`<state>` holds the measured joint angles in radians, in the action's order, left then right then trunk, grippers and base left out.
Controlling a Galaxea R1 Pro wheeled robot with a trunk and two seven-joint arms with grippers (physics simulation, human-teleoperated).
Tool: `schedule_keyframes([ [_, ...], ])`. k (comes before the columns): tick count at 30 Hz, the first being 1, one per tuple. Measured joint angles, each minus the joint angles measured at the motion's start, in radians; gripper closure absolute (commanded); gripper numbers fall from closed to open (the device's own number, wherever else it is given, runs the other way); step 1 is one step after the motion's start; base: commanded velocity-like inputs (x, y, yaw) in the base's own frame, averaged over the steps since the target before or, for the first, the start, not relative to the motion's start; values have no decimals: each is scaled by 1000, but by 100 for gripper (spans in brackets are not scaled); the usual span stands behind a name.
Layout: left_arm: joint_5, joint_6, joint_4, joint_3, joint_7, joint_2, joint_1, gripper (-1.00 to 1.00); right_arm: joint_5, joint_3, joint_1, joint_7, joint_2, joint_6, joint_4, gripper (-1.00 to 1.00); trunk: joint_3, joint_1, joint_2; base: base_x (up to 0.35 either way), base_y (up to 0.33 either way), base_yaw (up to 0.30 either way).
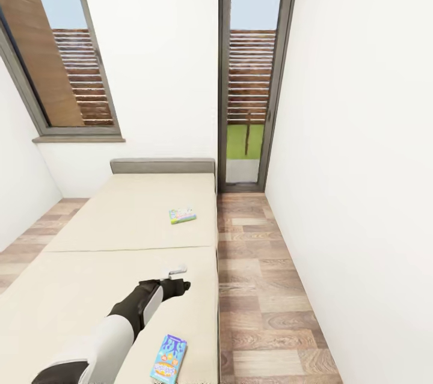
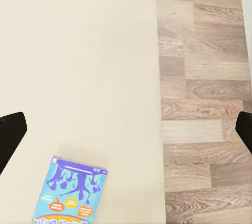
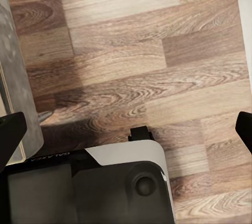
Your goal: Put all the toys in the child's room - the three board games (two on the bed and one on the table), the two jigsaw puzzles on the table, and the tennis ball on the table - inside the toy box on the table in the child's room.
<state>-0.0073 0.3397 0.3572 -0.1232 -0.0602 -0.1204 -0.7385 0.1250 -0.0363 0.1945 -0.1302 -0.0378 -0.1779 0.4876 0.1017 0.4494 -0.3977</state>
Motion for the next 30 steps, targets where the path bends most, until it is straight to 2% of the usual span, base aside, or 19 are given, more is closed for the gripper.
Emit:
schedule_keyframes([
  [7,-1,-38,-3,2,13,-3,-2,-100,-1,1,0,0,-8,0,-1,-100,11,0,0,0,0,0],
  [18,1,-43,-3,1,13,-1,-2,-100,7,0,15,1,-15,-19,3,-100,29,0,0,0,0,0],
  [22,1,-43,-3,2,13,-2,-2,-100,10,-1,95,2,-15,-125,10,-100,36,0,0,0,0,0],
  [25,1,-43,-3,2,14,-4,-2,-100,13,-8,160,3,-6,-203,8,-100,41,0,0,0,0,0],
  [30,2,-42,-3,2,14,-6,-2,-100,16,-17,202,4,-3,-222,6,-100,49,0,0,0,0,0],
])
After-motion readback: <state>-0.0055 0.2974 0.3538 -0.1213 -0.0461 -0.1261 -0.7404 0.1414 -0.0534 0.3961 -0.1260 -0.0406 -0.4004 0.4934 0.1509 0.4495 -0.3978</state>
